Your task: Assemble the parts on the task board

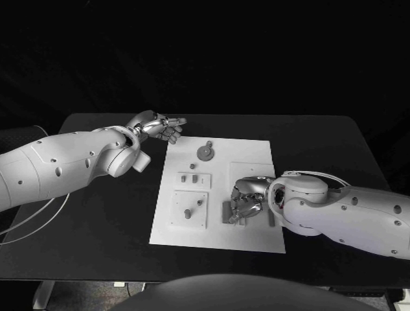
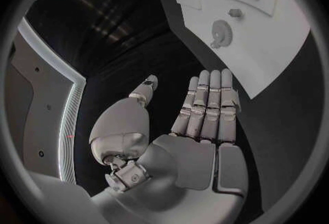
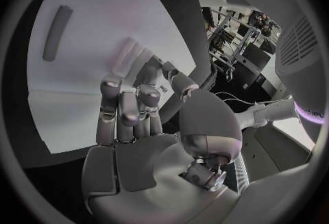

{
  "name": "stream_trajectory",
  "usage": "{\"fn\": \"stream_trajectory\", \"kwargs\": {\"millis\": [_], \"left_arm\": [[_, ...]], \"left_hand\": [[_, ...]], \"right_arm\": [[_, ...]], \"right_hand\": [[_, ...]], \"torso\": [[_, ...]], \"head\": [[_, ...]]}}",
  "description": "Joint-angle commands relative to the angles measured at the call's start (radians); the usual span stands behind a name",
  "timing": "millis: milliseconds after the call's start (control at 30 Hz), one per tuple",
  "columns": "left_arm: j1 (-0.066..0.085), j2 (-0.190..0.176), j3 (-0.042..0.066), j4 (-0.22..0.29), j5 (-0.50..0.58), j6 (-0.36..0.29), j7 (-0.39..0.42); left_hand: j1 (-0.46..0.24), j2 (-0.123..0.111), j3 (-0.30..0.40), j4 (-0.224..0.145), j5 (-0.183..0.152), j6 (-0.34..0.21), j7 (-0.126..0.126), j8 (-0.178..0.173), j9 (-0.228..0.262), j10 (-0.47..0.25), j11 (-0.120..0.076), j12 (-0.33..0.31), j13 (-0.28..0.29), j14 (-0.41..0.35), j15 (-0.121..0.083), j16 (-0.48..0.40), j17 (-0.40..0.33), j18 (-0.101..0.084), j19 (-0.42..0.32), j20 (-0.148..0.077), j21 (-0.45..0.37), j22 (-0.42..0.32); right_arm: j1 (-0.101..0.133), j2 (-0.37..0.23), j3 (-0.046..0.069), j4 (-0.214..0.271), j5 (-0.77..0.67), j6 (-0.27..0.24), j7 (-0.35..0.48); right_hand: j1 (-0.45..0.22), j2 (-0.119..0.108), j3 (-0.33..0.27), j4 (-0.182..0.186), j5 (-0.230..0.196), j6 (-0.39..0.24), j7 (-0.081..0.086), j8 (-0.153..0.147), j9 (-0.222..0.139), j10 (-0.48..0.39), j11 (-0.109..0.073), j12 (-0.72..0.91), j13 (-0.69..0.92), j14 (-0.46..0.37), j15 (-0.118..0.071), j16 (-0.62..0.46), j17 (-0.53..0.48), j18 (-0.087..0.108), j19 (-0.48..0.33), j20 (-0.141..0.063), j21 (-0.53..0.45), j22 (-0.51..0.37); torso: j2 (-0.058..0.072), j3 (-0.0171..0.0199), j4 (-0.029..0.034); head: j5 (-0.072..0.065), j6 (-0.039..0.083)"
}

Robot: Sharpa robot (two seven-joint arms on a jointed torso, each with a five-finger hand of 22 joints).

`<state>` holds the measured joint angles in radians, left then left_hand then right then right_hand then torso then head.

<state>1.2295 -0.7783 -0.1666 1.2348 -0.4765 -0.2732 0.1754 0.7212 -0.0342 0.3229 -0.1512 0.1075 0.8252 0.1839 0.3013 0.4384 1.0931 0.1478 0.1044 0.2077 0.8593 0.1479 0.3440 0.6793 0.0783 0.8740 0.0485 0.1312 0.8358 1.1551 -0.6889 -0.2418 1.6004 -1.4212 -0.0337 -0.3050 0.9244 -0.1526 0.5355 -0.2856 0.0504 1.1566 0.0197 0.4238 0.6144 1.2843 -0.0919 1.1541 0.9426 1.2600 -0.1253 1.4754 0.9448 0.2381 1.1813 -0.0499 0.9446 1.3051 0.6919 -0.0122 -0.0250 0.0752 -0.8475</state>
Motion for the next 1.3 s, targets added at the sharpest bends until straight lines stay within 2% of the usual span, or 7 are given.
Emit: {"fn": "stream_trajectory", "kwargs": {"millis": [33,633,1133,1300], "left_arm": [[0.001,0.0,0.001,0.002,-0.002,0.011,0.009],[0.001,0.002,0.001,0.001,-0.003,0.015,0.007],[0.001,0.001,0.001,0.0,-0.004,0.018,0.005],[0.001,0.001,0.001,-0.001,-0.004,0.018,0.005]], "left_hand": [[0.009,0.001,0.001,-0.006,0.005,0.0,0.0,-0.001,0.001,-0.007,0.0,-0.006,0.001,-0.006,0.0,-0.005,0.001,0.012,-0.004,0.0,-0.004,0.001],[0.007,0.002,0.001,-0.007,0.005,0.0,0.0,-0.001,0.001,-0.007,0.0,-0.006,0.002,-0.006,0.0,-0.005,0.001,0.011,-0.004,0.0,-0.004,0.002],[0.007,0.002,0.001,-0.007,0.005,0.001,0.0,0.0,0.002,-0.007,0.0,-0.006,0.002,-0.006,0.0,-0.005,0.002,0.012,-0.004,0.0,-0.004,0.002],[0.007,0.002,0.001,-0.008,0.005,0.001,0.0,0.0,0.002,-0.007,0.0,-0.006,0.002,-0.006,0.0,-0.006,0.002,0.012,-0.005,-0.001,-0.004,0.002]], "right_arm": [[-0.003,0.002,0.0,0.005,-0.063,0.007,-0.016],[-0.014,0.017,0.0,0.0,-0.154,-0.018,-0.05],[-0.016,0.01,0.0,0.0,-0.144,-0.003,-0.05],[-0.016,-0.006,0.0,0.009,-0.101,-0.039,-0.028]], "right_hand": [[0.001,-0.01,0.001,0.005,-0.002,0.011,-0.003,0.007,0.003,0.009,-0.001,0.004,0.003,0.009,-0.001,0.006,0.003,0.024,0.009,0.0,0.004,-0.001],[-0.007,-0.017,0.013,0.015,-0.001,0.03,-0.011,0.009,0.012,0.025,-0.009,0.003,0.01,0.033,0.002,0.009,0.018,0.024,0.025,-0.002,0.007,-0.003],[-0.011,-0.018,0.018,0.02,0.0,0.033,-0.012,0.007,0.014,0.029,-0.01,0.001,0.013,0.038,0.003,0.008,0.019,0.024,0.03,-0.003,0.008,-0.004],[-0.016,-0.025,0.02,0.025,0.0,0.032,-0.012,0.004,0.015,0.03,-0.01,-0.002,0.014,0.038,0.003,0.006,0.015,0.024,0.03,-0.003,0.007,-0.005]], "torso": [[0.0,0.0,-0.0001],[0.0,0.0,-0.0002],[0.0,-0.0002,-0.0001],[0.0,0.0002,-0.0003]], "head": [[0.001,-0.002],[0.003,-0.002],[0.003,-0.001],[0.002,0.001]]}}
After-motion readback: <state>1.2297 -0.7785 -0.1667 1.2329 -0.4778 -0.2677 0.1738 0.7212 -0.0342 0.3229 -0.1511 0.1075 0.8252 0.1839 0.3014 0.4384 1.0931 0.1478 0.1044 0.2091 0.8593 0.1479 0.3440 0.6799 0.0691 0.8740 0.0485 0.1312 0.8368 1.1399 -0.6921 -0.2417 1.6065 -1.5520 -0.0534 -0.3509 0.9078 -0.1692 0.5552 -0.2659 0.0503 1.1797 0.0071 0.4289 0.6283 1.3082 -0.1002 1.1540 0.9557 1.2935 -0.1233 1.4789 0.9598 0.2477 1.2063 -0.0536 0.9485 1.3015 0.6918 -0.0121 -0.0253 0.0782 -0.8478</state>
